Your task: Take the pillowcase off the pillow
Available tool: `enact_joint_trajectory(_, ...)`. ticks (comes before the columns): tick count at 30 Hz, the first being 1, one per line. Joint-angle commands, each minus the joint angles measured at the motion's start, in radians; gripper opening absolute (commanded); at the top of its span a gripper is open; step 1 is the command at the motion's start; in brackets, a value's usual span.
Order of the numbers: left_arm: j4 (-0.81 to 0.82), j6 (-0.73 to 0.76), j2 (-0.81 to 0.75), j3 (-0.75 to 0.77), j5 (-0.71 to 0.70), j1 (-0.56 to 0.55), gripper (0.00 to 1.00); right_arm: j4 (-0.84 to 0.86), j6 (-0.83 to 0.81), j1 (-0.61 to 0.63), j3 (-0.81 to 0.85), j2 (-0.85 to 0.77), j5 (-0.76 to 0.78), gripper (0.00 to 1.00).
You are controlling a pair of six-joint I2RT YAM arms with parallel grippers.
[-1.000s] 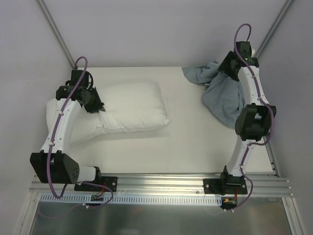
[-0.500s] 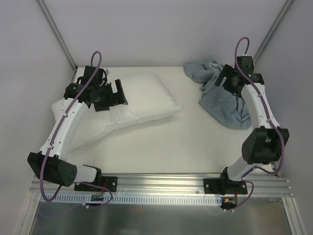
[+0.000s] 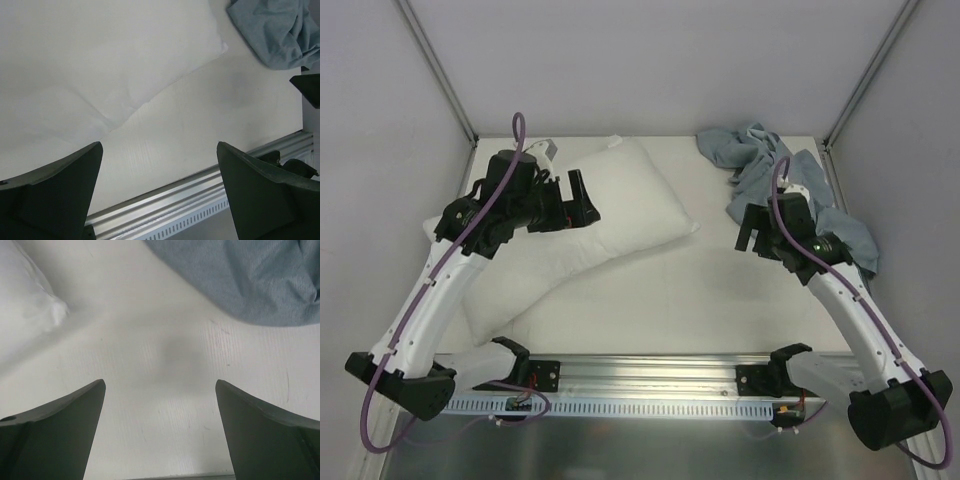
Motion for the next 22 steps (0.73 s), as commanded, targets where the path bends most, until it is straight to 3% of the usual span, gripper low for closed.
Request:
enact_joint_trajectory(1,0.014,0.015,-0.088,-0.052,0.071,-0.011,0.99,-0.032,0.042,0.018,-0.093,-0.109,0.078,0.96)
enact_joint_trajectory(4,0.016,0.058,-0.142,-0.127,0.185,-0.048,0.99,-0.021,0.047,0.020,-0.157,-0.191,0.061,0.96)
enact_joint_trajectory(11,0.019,0.043,-0.244,-0.330,0.148,-0.086,0.99,-0.076,0.056,0.021,-0.205,-0.223,0.079,0.96)
enact_joint_trajectory(22,0.022,0.004,-0.369,-0.454,0.176,-0.086,0.99,-0.072,0.082,0.032,-0.250,-0.248,0.078,0.96)
